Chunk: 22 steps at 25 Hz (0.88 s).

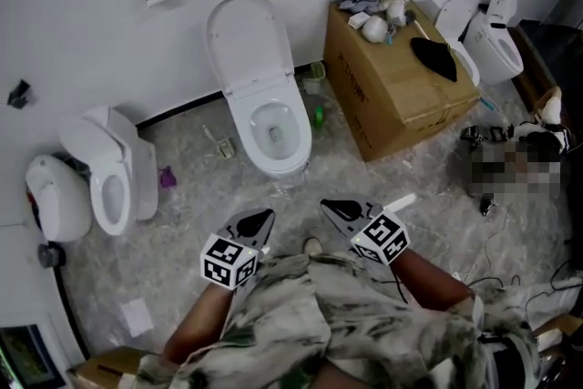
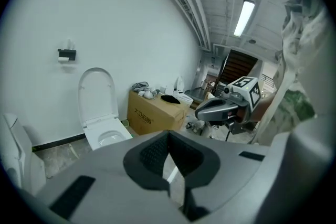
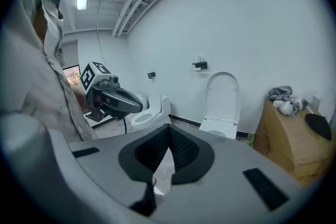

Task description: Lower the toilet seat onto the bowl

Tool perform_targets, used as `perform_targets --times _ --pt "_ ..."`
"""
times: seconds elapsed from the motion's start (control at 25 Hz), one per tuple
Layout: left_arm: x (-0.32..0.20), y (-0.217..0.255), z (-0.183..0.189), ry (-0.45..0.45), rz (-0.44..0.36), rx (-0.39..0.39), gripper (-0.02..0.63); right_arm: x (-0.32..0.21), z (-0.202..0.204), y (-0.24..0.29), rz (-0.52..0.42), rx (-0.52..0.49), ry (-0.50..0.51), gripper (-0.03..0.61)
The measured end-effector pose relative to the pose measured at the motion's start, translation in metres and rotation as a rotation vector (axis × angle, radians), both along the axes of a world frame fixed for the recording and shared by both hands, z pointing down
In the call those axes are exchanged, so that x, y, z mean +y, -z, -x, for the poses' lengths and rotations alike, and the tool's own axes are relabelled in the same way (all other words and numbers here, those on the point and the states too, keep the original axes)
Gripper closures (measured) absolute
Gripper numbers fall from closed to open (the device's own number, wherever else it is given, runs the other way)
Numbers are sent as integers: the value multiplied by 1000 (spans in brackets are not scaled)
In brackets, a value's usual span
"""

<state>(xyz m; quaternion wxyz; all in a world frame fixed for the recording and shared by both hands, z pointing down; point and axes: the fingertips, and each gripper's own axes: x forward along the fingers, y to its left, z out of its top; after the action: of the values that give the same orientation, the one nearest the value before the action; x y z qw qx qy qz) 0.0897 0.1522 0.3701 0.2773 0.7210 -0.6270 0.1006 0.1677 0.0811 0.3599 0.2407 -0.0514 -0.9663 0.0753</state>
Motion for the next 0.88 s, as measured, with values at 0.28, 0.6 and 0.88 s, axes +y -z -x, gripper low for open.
perform_targets --times 0.28,0.6,0.88 --pt "-7 -9 -24 24 36 -22 592 -13 -27 -8 27 -27 -4 557" --pt "-12 -18 -26 51 62 -27 592 -17 -29 -20 49 -29 17 557" --pt "-9 -22 -20 78 70 -21 591 -12 -22 -28 59 -22 43 557"
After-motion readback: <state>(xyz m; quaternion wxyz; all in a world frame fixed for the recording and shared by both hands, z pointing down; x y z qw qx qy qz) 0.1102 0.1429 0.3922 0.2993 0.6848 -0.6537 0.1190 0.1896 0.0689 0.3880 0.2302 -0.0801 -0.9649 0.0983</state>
